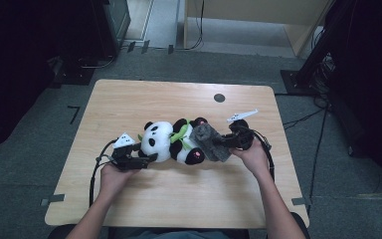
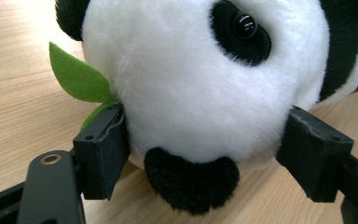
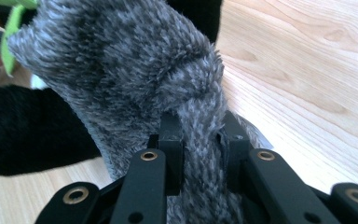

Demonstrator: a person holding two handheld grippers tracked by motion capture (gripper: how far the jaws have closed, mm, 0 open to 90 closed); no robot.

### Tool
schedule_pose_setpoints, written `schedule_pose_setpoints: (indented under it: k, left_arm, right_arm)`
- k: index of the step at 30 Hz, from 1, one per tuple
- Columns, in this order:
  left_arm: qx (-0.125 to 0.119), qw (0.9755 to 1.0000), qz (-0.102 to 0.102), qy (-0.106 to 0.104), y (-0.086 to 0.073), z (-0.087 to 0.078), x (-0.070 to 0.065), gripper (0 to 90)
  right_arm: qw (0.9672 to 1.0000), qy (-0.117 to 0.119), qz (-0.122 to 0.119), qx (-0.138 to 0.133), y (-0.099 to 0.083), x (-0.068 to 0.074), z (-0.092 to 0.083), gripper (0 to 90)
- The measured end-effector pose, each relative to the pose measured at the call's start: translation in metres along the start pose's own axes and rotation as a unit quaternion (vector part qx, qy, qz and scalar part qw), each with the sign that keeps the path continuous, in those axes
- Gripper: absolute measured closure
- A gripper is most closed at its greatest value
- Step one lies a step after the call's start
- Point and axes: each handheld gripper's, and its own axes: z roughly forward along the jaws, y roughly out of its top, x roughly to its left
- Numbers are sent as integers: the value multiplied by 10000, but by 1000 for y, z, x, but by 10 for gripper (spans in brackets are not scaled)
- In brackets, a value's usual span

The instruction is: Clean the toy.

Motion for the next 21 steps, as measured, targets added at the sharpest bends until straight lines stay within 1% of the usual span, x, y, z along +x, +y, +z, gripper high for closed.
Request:
schedule_pose_setpoints:
  k: [1,2,3,5,8,10,11,12,17,21]
  left_arm:
    - [4,10000,-3,-13,0,0,0,220]
    - [8,10000,0,-30,1,0,1,219]
    - [12,10000,0,-35,1,0,1,219]
    - [20,10000,2,-53,1,0,2,218]
    - [32,10000,0,-59,2,1,2,215]
    - [30,10000,10,-65,2,1,3,214]
    - [30,10000,9,-64,2,1,3,212]
    - [28,10000,6,-63,2,1,3,212]
    - [29,10000,16,-59,2,1,3,211]
    - [28,10000,21,-52,2,1,3,211]
  right_arm:
    - [10000,-26,-4,5,-1,-1,0,760]
    - [9999,-94,65,49,-4,-5,-1,760]
    - [9999,-94,65,49,-4,-5,-1,760]
    - [9998,-152,140,76,-7,-8,-4,761]
    - [9996,-198,220,12,-9,-11,-10,762]
    - [9996,-158,220,-81,-9,-12,-14,763]
    - [9996,-71,226,-159,-9,-11,-16,763]
    - [9995,16,206,-247,-8,-10,-18,764]
    - [9985,237,-84,-480,0,3,-30,767]
    - [9970,328,-287,-637,8,16,-39,769]
